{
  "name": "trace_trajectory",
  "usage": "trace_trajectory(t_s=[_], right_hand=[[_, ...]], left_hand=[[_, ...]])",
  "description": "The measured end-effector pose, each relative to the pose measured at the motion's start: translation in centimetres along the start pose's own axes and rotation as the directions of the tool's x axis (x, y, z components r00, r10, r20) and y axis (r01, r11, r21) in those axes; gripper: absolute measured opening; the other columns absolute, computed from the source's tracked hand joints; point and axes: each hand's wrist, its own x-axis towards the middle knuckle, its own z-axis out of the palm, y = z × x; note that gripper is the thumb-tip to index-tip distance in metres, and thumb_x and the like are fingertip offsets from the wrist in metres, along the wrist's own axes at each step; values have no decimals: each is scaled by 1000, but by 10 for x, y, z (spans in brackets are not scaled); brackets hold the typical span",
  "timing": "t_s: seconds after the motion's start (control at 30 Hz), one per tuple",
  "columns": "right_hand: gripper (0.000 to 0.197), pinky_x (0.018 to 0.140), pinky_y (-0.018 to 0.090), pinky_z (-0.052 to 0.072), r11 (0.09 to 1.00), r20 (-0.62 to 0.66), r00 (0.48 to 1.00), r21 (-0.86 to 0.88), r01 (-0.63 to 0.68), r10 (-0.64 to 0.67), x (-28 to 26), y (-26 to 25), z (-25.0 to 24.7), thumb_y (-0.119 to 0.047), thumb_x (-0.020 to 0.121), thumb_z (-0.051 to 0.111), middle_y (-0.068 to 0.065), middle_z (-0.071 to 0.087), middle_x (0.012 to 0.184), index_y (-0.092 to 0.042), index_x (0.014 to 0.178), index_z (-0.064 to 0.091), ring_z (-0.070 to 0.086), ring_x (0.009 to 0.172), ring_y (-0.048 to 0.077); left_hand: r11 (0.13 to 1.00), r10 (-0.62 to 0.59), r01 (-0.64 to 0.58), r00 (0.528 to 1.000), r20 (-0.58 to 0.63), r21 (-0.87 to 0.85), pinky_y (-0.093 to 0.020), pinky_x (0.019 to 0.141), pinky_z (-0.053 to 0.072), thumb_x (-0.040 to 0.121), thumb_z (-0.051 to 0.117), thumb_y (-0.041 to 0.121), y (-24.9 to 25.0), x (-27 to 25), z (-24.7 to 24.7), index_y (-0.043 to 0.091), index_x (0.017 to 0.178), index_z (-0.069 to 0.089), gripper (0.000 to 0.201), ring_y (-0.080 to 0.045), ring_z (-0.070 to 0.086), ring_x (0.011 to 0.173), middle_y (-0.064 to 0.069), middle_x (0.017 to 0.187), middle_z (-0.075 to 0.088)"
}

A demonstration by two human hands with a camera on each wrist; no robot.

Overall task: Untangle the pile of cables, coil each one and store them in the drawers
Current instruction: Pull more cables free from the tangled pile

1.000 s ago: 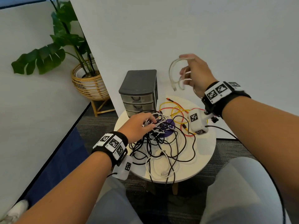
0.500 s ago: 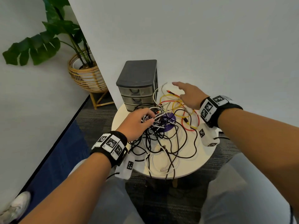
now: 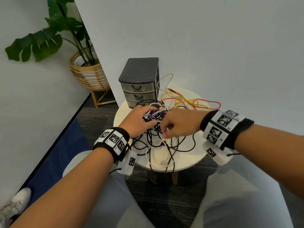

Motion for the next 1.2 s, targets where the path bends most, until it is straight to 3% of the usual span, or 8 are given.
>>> trace_trajectory(t_s=[0.17,0.27,0.4,0.5,0.6,0.73,0.87,1.2], right_hand=[[29,74,33,58,999,408,913,-41,-4,20,9,-25,50,-35,89,75,-10,60,78,-22,114,69,64,72,11],[49,79,36,50,955,436,900,-278,108,25,12,-36,67,-29,85,80,-7,53,96,-23,128,59,58,99,21],[60,68,34,42,772,382,922,-568,286,-61,9,-44,84,-20,89,75,10,61,111,-18,141,45,56,89,25],[40,67,32,41,714,292,938,-615,335,-188,9,-41,95,-20,96,66,10,64,107,-13,134,55,60,87,26],[23,68,30,39,837,191,956,-465,288,-223,9,-35,94,-25,99,62,5,62,93,-14,118,63,60,84,24],[14,61,21,37,982,-107,976,4,191,-189,7,-16,73,-26,95,68,-13,49,68,-19,88,59,51,61,-2],[17,64,35,59,891,-226,974,444,97,7,2,4,54,-21,98,66,-3,56,64,-13,88,56,72,61,11],[22,43,26,51,650,-216,823,726,-225,526,23,33,54,-16,100,61,5,63,55,-11,82,49,74,58,28]], left_hand=[[999,-51,51,998,43,21,-27,101,35,93,70,37,2,-4,0,39,148,45,60,-21,49,126,-5,135,49],[998,-63,61,996,64,34,-26,98,34,94,69,35,3,-4,-2,38,150,43,62,-22,49,125,-6,135,48],[997,-65,60,994,84,52,-25,95,34,94,68,34,5,-1,-4,35,149,44,60,-22,50,123,-7,133,48],[996,-65,60,994,88,61,-25,94,34,95,67,34,5,-1,-5,34,148,46,56,-19,49,114,-6,131,49],[996,-62,56,993,98,67,-27,93,36,97,66,32,4,-1,-7,35,147,47,54,-20,50,115,-6,131,50],[996,-69,61,991,117,67,-34,102,44,95,65,17,-1,2,-15,35,144,51,54,-25,54,122,-6,137,53],[996,-74,77,993,95,-33,-31,99,49,92,60,-3,-6,4,-26,30,137,60,56,-16,60,114,5,141,55],[991,-91,102,989,116,-90,-26,91,46,95,57,0,-4,4,-30,32,137,61,53,-13,61,108,7,136,51]])
